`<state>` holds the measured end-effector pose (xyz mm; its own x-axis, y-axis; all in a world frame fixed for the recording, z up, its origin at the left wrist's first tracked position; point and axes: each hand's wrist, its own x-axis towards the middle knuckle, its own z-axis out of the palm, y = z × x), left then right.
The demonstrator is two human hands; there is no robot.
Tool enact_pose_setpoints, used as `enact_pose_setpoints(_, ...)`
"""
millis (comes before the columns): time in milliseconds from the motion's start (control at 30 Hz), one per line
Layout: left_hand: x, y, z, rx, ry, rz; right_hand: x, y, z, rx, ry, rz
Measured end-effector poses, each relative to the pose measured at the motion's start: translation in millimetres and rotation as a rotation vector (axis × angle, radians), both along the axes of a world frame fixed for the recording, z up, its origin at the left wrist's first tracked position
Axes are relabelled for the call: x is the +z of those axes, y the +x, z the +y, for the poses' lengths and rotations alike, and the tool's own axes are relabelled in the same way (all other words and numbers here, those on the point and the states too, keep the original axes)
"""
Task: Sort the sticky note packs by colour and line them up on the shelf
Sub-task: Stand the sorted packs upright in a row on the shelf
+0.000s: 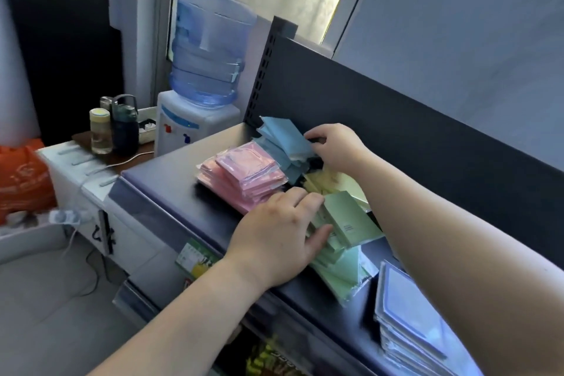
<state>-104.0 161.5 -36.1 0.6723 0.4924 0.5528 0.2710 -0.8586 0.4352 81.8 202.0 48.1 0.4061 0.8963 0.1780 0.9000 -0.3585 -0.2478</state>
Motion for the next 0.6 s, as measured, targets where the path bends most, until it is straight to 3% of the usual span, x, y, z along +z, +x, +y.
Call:
enact_pose_setpoints(167, 5.0, -3.5, -0.3, 0.004, 0.0, 0.019, 8.7, -12.3, -55.2, 0.022, 0.146, 0.02)
enact_pose_setpoints(367, 30.4, 3.4, -22.2, 0.029, 0.039, -0.07, 7.8, -4.9, -139.2, 0.021, 0.212, -0.175)
enact_pose_setpoints(600, 46.5, 51.2, -100.8, -0.177, 0.138, -0.016, -2.0, 13.2, -264.6, -0.16, 0.247, -0.198)
